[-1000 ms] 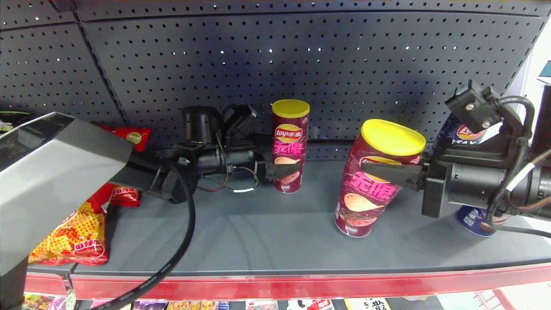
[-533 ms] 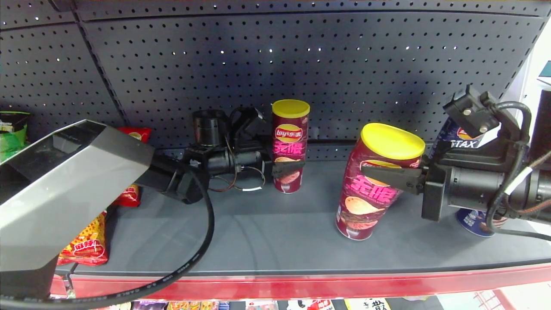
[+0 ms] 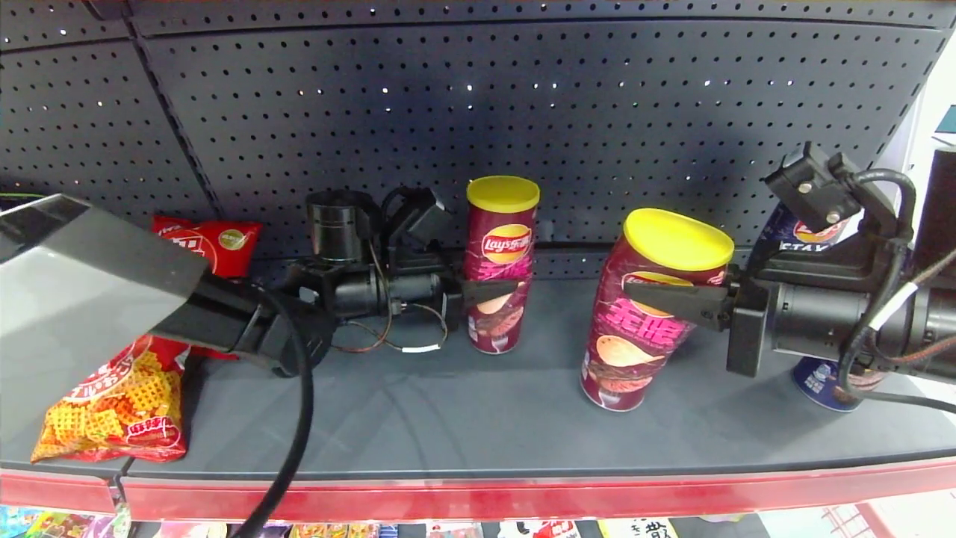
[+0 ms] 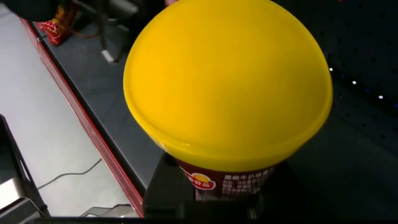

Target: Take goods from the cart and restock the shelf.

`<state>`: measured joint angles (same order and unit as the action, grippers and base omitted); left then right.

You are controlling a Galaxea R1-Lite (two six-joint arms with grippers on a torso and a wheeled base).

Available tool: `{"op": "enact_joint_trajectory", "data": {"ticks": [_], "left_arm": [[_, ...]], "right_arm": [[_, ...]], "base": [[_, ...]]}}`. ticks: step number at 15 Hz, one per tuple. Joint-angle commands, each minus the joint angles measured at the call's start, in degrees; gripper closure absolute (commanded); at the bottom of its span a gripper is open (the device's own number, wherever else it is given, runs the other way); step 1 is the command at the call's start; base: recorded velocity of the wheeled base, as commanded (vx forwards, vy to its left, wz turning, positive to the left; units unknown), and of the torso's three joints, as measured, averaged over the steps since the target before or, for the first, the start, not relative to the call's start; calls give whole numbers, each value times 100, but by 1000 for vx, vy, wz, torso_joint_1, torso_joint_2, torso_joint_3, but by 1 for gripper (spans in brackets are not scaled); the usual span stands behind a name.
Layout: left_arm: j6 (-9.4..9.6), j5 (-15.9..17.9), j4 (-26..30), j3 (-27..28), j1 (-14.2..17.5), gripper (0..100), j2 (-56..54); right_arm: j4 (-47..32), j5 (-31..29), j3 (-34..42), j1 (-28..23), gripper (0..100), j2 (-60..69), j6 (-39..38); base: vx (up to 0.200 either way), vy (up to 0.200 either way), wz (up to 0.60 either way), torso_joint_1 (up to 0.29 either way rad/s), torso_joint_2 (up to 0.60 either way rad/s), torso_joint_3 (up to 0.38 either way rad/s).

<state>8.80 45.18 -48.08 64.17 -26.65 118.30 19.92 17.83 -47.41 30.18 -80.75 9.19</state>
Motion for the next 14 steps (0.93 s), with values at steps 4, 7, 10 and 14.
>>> {"op": "enact_joint_trajectory", "data": {"ticks": [4, 7, 10, 14], "left_arm": [[-28, -35, 9, -1847, -587, 100, -1634], [-19, -79, 9, -2172, -684, 100, -1705], [-19, -220, 18, -2225, -675, 100, -1599], [-19, -220, 0, -2049, -675, 100, -1327]], "right_arm": [[3, -17, -102, 31, 100, -72, 4], [-6, -26, -163, 40, 100, -64, 4], [-6, -34, -234, 49, 100, -37, -5], [-6, -34, -225, 49, 100, -20, -14]], "base": [[0, 0, 0, 0, 0, 0], [0, 0, 0, 0, 0, 0], [0, 0, 0, 0, 0, 0], [0, 0, 0, 0, 0, 0]]}}
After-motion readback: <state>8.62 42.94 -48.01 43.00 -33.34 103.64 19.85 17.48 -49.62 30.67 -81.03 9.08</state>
